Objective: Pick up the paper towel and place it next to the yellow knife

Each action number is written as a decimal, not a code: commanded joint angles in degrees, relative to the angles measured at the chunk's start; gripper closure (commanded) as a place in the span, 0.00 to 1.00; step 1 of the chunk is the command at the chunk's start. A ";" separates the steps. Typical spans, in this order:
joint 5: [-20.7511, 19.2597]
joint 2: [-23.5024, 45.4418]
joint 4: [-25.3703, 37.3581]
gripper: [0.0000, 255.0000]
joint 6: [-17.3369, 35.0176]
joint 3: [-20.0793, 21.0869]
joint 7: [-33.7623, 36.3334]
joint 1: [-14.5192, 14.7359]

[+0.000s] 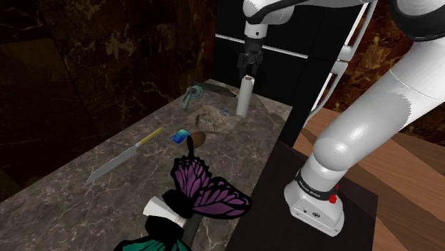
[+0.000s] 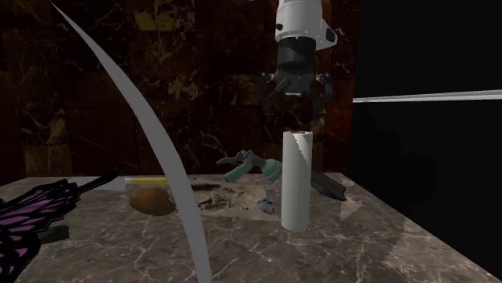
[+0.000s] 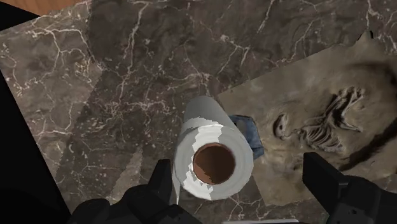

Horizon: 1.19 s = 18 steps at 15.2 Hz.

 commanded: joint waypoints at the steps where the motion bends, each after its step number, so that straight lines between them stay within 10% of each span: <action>1: 1.65 4.22 3.19 0.00 1.47 -1.33 -1.31 -0.44; 17: 2.09 5.78 -1.20 0.00 7.40 -1.43 -1.66 -0.46; 18: 2.09 5.78 -1.20 1.00 7.40 -1.43 -1.66 -0.46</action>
